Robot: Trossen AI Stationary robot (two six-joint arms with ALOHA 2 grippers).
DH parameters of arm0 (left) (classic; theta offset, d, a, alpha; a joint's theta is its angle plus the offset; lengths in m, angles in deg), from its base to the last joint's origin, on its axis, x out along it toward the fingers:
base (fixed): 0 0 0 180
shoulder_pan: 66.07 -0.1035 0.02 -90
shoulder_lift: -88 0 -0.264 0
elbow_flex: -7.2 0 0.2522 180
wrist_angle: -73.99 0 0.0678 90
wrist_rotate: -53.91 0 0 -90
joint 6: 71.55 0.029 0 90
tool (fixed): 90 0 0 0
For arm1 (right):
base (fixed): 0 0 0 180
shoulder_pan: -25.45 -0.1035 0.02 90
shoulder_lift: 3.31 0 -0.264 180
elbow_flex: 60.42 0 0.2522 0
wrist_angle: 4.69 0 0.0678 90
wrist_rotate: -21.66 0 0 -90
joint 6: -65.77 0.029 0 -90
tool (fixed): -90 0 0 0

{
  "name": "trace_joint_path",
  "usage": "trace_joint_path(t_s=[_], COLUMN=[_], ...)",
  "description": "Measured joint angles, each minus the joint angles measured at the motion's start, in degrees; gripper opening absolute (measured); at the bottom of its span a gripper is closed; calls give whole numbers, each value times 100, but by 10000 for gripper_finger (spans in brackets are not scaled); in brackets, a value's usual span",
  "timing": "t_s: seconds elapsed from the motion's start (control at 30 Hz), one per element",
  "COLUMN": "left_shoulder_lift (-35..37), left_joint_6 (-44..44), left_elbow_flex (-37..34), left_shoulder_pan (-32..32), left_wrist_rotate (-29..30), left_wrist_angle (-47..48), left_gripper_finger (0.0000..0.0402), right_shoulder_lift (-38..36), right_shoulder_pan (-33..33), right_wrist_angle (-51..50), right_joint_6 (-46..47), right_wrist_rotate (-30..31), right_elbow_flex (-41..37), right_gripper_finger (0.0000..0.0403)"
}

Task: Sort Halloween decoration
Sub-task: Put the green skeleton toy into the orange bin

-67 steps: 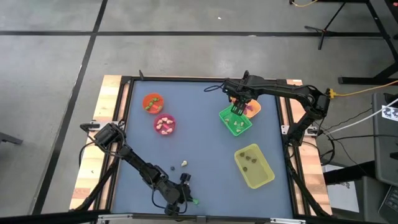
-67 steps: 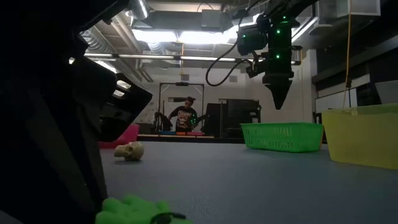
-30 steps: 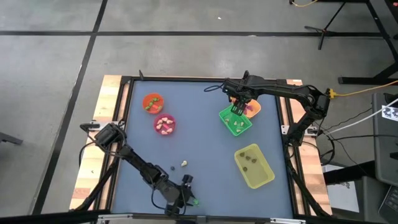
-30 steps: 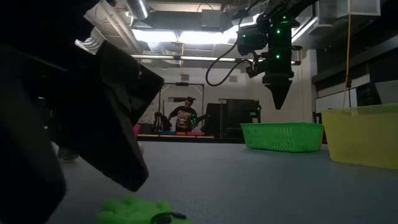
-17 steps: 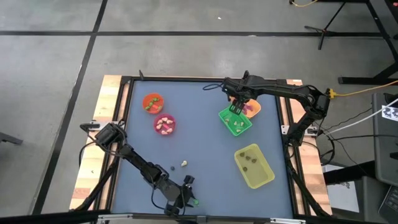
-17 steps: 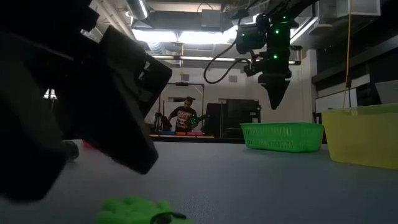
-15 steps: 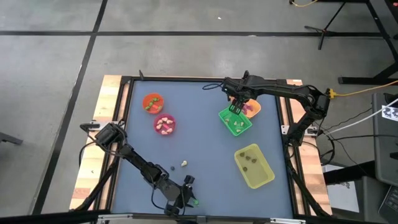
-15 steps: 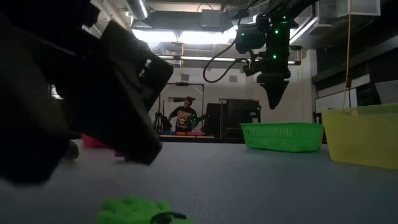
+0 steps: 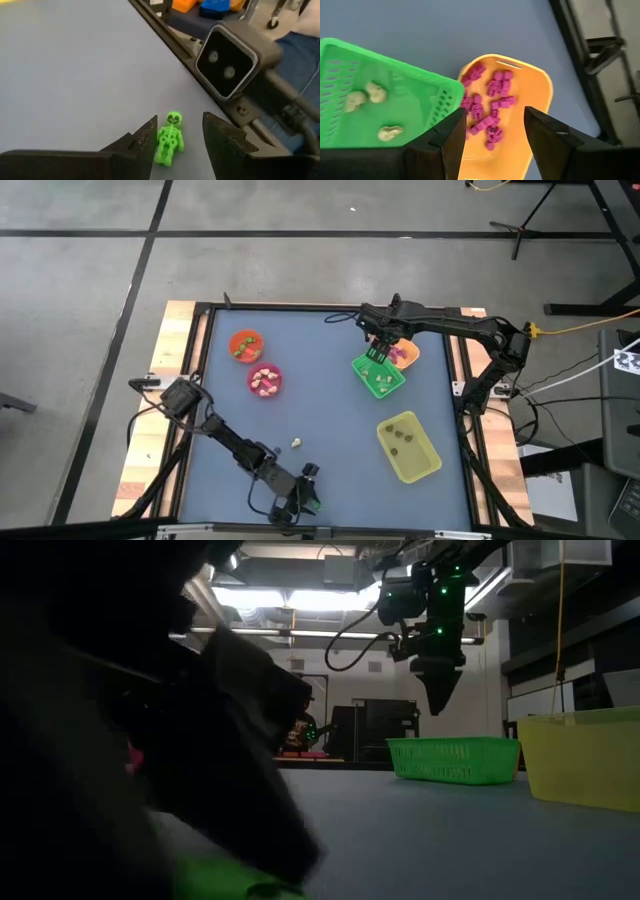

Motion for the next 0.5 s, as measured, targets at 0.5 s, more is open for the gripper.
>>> trace_joint_path(t_s=[0.5], left_shoulder_lift=[-73], left_joint_6=[5], left_elbow_flex=[4], left_shoulder_pan=[-158], left_wrist_rotate=[-555], left_wrist_angle=[187], left_gripper_finger=[140], right_shoulder_lift=[0], right_shoulder_pan=[-2], right_wrist_angle=[-4], right_joint_6=[66], right_wrist_rotate=[-667], right_elbow_flex=[0], right_gripper_finger=[198])
